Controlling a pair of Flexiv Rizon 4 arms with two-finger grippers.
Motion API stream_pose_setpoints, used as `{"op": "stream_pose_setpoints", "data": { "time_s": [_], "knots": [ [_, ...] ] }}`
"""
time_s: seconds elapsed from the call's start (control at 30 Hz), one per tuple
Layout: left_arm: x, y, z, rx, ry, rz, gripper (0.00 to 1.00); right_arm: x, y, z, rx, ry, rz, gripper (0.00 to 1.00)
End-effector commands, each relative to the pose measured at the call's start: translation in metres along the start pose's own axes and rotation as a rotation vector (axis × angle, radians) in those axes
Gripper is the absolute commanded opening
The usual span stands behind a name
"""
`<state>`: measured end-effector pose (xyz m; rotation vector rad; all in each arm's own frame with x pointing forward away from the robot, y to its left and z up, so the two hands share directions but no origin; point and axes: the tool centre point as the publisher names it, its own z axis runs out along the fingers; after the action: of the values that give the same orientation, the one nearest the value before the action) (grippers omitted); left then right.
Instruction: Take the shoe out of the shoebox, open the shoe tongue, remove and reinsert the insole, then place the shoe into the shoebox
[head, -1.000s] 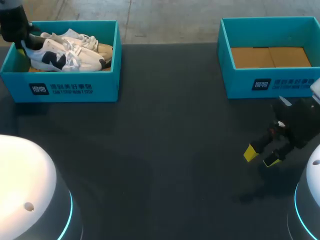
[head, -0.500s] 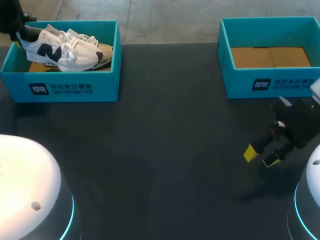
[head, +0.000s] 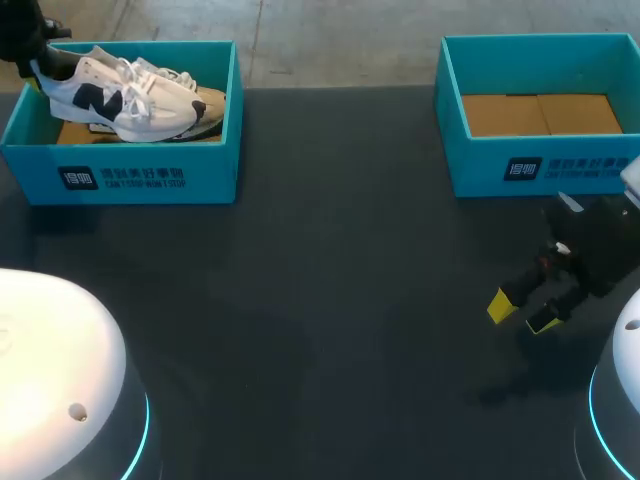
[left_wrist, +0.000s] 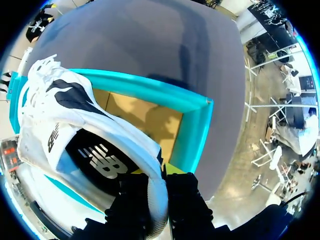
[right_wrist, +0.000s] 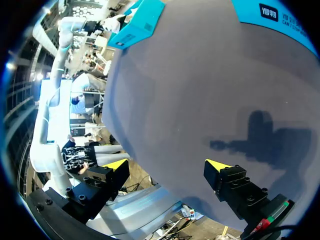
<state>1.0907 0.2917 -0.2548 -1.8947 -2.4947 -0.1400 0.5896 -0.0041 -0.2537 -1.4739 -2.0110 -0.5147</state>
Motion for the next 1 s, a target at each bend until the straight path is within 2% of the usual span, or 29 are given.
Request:
{"op": "stream_pose_setpoints", "data": {
  "time_s": [0.03, 0.33, 0.73, 1.0],
  "knots": [
    [-0.001, 0.002, -0.001, 0.004, 0.008, -0.013, 0.00, 0.001, -0.001, 0.001, -0.001, -0.003, 0.002, 1.00],
    [-0.001, 0.010, 0.001, 0.035, 0.024, -0.100, 0.00, 0.001, -0.001, 0.001, -0.001, -0.003, 0.002, 1.00],
    [0.002, 0.015, -0.006, 0.029, 0.027, -0.156, 0.00, 0.001, -0.001, 0.001, -0.001, -0.003, 0.002, 1.00],
    [0.006, 0.012, -0.020, 0.034, 0.016, -0.171, 0.00, 0.001, -0.001, 0.001, -0.001, -0.003, 0.002, 1.00]
  ]
}}
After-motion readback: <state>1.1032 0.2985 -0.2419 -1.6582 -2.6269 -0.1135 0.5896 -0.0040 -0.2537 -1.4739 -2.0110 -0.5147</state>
